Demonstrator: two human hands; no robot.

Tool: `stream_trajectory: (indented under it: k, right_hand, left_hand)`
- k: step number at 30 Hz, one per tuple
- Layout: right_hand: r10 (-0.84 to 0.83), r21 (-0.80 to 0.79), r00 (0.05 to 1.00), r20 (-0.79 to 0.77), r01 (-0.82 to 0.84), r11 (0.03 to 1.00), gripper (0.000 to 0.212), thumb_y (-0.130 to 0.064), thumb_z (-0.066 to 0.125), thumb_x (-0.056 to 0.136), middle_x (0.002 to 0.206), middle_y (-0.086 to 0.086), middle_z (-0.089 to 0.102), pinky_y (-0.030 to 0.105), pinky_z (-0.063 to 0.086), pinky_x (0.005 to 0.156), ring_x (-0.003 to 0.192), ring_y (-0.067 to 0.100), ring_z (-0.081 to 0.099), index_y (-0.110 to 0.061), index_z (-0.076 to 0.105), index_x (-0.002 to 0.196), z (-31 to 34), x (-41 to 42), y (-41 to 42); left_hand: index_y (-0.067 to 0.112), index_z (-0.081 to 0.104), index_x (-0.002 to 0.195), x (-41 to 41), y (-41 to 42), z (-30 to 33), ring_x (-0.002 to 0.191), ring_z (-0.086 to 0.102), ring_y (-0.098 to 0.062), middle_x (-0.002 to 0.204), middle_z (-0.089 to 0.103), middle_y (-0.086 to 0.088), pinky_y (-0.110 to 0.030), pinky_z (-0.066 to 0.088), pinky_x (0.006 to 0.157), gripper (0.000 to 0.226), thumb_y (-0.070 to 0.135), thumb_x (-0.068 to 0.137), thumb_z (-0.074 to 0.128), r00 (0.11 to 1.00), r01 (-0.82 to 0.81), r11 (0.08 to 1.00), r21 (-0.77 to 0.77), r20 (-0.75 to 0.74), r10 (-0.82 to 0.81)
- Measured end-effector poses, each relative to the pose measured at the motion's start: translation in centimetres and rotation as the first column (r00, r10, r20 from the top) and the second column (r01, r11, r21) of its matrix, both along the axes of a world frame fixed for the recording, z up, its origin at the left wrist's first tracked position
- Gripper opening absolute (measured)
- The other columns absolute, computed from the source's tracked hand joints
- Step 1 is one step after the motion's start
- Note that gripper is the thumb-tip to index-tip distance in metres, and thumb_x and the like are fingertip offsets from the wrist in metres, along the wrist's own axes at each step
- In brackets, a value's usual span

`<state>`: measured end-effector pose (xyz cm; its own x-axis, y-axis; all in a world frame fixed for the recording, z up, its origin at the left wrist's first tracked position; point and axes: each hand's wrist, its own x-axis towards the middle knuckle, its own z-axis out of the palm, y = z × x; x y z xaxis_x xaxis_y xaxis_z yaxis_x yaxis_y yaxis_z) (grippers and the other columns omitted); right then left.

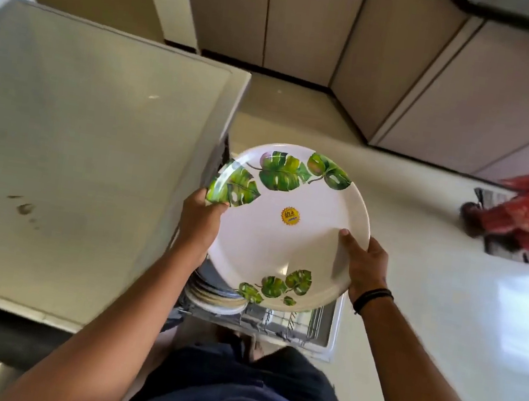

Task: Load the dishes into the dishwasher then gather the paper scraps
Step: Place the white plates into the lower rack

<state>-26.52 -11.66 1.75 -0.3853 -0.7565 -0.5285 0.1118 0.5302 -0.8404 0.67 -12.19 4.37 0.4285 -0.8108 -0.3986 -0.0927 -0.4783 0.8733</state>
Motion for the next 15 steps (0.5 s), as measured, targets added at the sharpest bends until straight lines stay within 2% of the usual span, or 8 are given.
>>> stream_trajectory:
  k: [3,6,8,12,15]
  right_hand:
    - [-0.050,0.072,0.998,-0.047,0.054,0.996,0.011,-0.015,0.074,0.089,0.089,0.006,0.068,0.042,0.055,0.078,0.077,0.023,0.059,-0.011,0.066,0.095,-2.6,-2.0,0.9]
    - [-0.088,0.160,0.992,-0.090,0.101,0.982,0.016,-0.016,0.074,0.087,0.090,0.008,0.067,0.042,0.055,0.076,0.080,0.025,0.059,-0.007,0.066,0.098,-6.3,-3.8,2.1]
    - [-0.113,0.217,0.990,-0.081,0.129,0.968,0.020,-0.014,0.075,0.085,0.090,0.008,0.067,0.039,0.054,0.074,0.080,0.026,0.060,-0.006,0.066,0.101,-9.4,-4.8,2.5]
    - [-0.119,0.328,0.992,-0.049,0.128,0.936,0.030,-0.009,0.081,0.078,0.093,0.011,0.070,0.040,0.057,0.074,0.077,0.026,0.062,-0.005,0.068,0.105,-15.9,-5.4,2.7]
    - [-0.129,0.399,0.991,-0.033,0.131,0.907,0.035,-0.009,0.084,0.074,0.091,0.011,0.070,0.041,0.058,0.073,0.076,0.028,0.063,-0.004,0.068,0.105,-20.8,-5.7,2.5]
  left_hand:
    - [0.015,0.066,0.093,-2.2,-1.4,-3.0,0.073,0.057,-0.018,0.086,0.066,-0.007,-0.029,0.040,0.063,0.008,0.008,0.091,0.064,0.995,0.103,0.991,0.080,-0.015,-0.103]
    - [0.018,0.065,0.088,-4.2,-2.0,-6.3,0.070,0.056,-0.016,0.080,0.064,-0.003,-0.027,0.039,0.061,0.012,0.007,0.092,0.063,0.989,0.150,0.976,0.159,-0.031,-0.147]
    - [0.015,0.068,0.095,-5.2,-2.3,-9.3,0.072,0.059,-0.019,0.083,0.067,-0.005,-0.027,0.042,0.062,0.009,0.008,0.093,0.062,0.986,0.167,0.959,0.228,-0.041,-0.162]
    - [0.014,0.066,0.114,-6.5,-2.4,-16.3,0.086,0.066,-0.025,0.100,0.071,-0.009,-0.032,0.050,0.073,0.021,0.011,0.095,0.061,0.986,0.156,0.910,0.384,-0.013,-0.163]
    - [0.011,0.065,0.118,-6.8,-2.6,-21.4,0.091,0.064,-0.026,0.108,0.069,-0.012,-0.030,0.048,0.073,0.025,0.012,0.093,0.064,0.988,0.111,0.878,0.466,0.044,-0.148]
